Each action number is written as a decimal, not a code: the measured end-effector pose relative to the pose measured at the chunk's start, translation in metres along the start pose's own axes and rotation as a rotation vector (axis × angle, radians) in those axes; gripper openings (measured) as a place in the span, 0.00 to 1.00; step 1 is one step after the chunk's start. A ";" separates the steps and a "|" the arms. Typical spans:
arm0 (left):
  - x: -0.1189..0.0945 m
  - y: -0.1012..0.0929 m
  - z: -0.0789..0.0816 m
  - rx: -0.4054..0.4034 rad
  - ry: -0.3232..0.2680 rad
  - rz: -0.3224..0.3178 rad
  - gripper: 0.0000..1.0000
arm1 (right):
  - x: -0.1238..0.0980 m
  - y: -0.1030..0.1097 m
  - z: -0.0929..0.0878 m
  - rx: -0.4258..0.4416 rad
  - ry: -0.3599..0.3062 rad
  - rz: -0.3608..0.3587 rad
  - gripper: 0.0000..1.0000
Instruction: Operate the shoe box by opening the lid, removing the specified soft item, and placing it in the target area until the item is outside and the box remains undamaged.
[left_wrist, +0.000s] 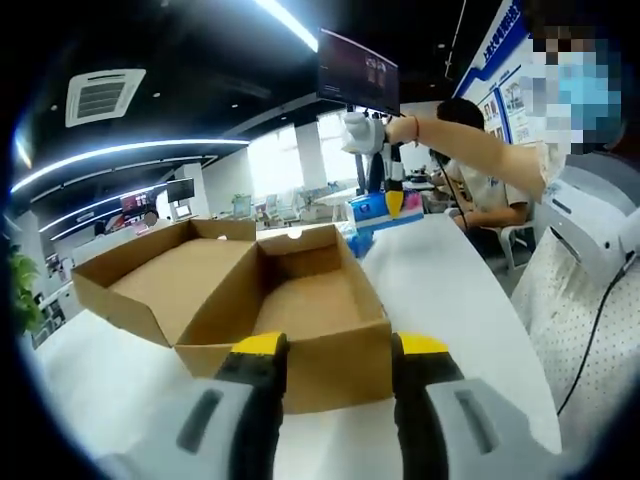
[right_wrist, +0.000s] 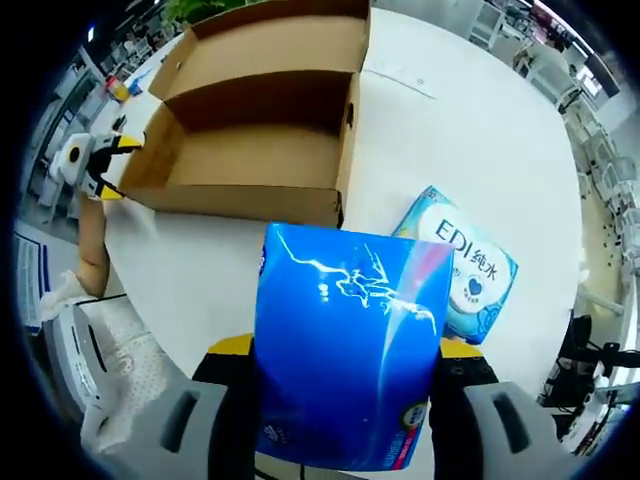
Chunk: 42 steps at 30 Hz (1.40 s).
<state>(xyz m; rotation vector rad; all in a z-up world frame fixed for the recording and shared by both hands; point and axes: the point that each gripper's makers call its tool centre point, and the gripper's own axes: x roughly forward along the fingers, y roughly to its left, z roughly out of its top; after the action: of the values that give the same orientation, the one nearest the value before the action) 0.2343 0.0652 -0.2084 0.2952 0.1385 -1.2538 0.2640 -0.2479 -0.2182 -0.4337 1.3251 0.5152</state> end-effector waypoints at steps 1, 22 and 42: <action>0.000 0.000 0.000 0.000 0.000 0.000 0.43 | 0.002 0.002 -0.002 -0.002 0.005 0.009 0.68; 0.000 -0.001 0.000 0.002 -0.005 -0.003 0.43 | 0.017 0.002 -0.022 -0.239 0.026 0.036 0.67; 0.001 -0.001 0.002 0.002 -0.008 -0.005 0.43 | 0.033 0.003 -0.041 -0.578 0.079 0.078 0.67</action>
<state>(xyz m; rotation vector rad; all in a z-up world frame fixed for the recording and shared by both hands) 0.2334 0.0634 -0.2068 0.2921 0.1313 -1.2598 0.2352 -0.2650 -0.2586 -0.8867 1.2594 0.9601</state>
